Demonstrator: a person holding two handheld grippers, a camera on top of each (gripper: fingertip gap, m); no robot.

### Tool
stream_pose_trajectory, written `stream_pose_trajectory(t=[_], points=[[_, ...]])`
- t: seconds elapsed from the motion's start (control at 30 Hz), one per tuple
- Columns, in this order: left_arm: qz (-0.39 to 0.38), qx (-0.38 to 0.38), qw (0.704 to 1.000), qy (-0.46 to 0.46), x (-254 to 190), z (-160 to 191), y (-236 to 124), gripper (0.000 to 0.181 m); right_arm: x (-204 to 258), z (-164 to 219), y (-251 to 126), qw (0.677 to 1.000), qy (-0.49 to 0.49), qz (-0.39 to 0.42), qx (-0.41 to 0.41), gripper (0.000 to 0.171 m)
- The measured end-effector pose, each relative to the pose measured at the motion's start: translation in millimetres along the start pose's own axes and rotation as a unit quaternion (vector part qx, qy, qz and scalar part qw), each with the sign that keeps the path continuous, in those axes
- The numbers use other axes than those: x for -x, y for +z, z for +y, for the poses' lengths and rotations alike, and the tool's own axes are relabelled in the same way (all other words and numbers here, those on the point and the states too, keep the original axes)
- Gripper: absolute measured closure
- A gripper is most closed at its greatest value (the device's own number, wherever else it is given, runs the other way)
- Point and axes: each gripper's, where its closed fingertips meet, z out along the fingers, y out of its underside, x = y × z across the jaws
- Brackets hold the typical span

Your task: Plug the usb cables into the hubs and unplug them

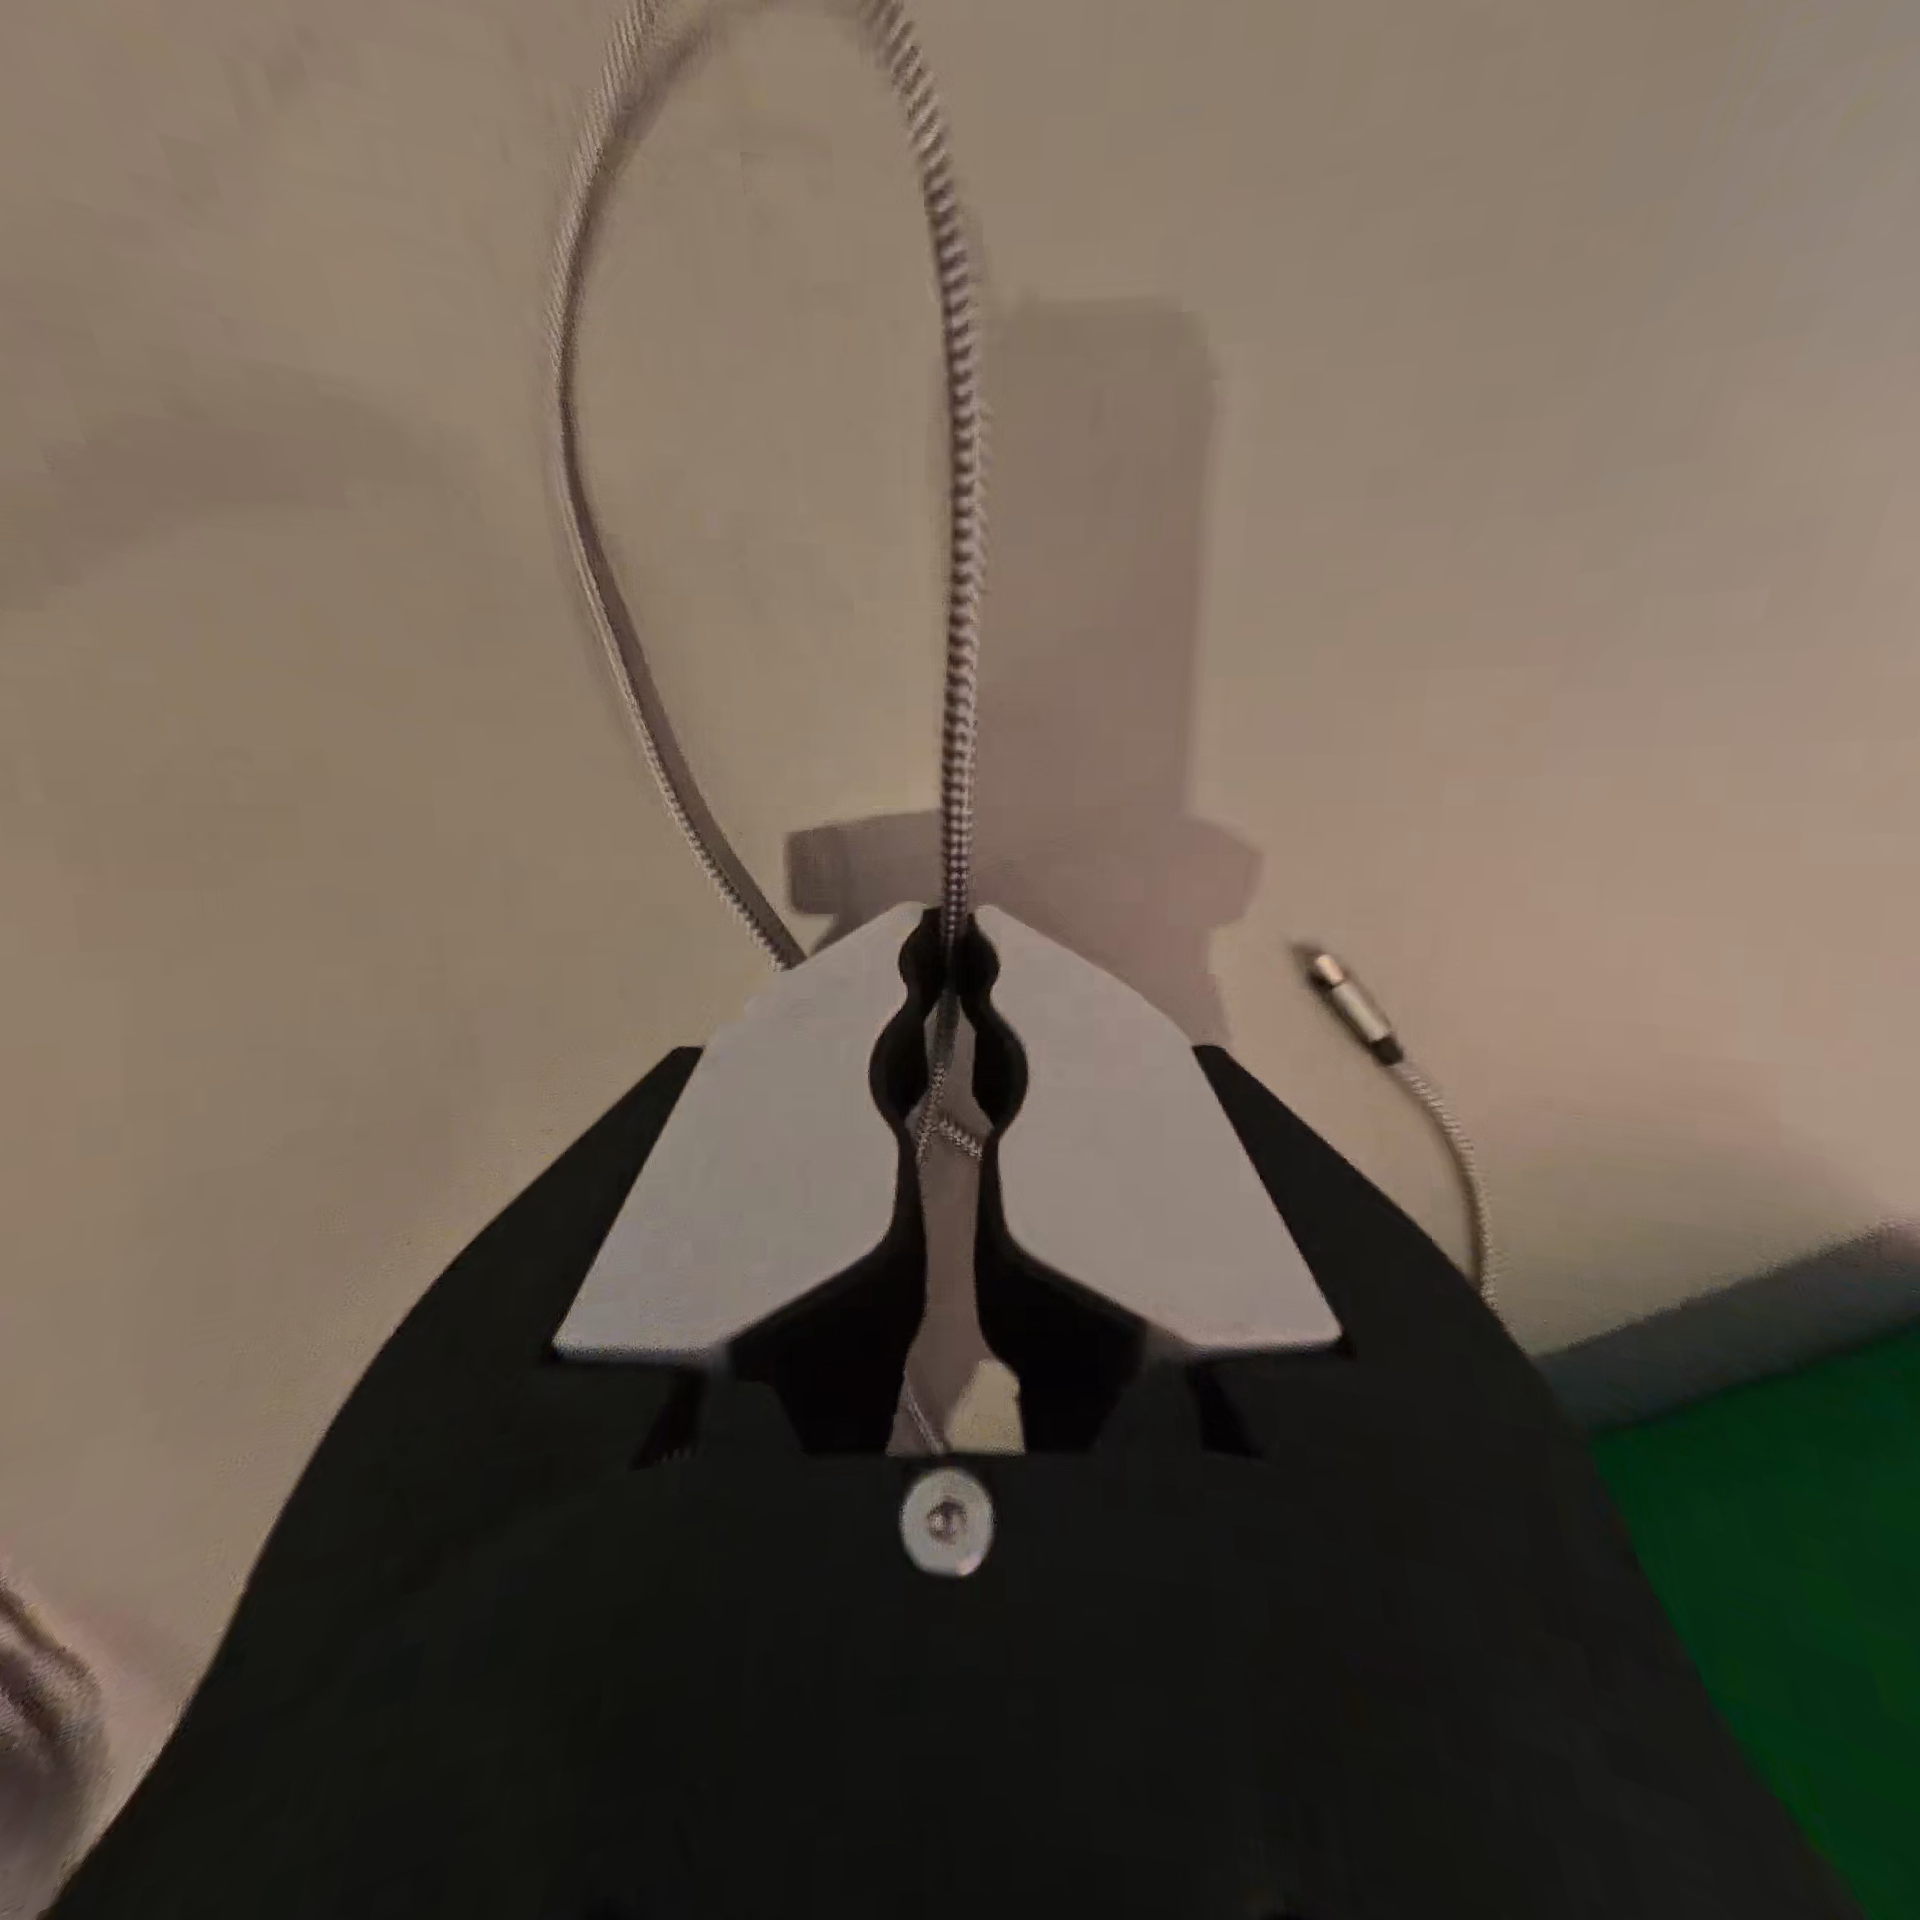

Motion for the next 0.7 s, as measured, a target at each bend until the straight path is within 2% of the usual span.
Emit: stream_pose_trajectory(t=[0.1,0.13,0.2,0.27,0.3,0.4,0.53,0.7], points=[[-0.020,-0.042,0.998,-0.032,14.3,-5.6,-19.8,0.157,8.3,17.6,18.8,0.998,0.012,-0.034,0.058,0.167],[-0.032,-0.046,0.997,-0.044,21.1,-3.5,-23.9,0.154,8.6,15.5,17.7,0.998,0.019,-0.038,0.049,0.167],[-0.055,-0.053,0.995,-0.070,36.0,0.9,-29.5,0.137,9.8,14.2,12.6,0.998,0.024,-0.048,0.041,0.166],[-0.076,-0.069,0.989,-0.103,51.3,2.7,-33.9,0.119,5.4,12.2,5.9,0.999,0.014,-0.029,0.031,0.145],[-0.083,-0.081,0.986,-0.118,57.6,2.1,-36.6,0.116,3.7,10.3,1.3,1.000,0.007,-0.019,0.024,0.143],[-0.101,-0.120,0.977,-0.141,71.9,1.0,-46.6,0.114,5.4,-1.2,-17.0,1.000,-0.013,-0.005,-0.016,0.141],[-0.146,-0.159,0.969,-0.118,86.2,5.7,-60.4,0.111,4.8,-24.3,-54.6,0.993,-0.045,0.035,-0.102,0.138],[-0.220,-0.130,0.964,-0.067,102.4,20.4,-62.0,0.110,3.0,-53.0,-106.7,0.964,-0.084,0.086,-0.237,0.138]])
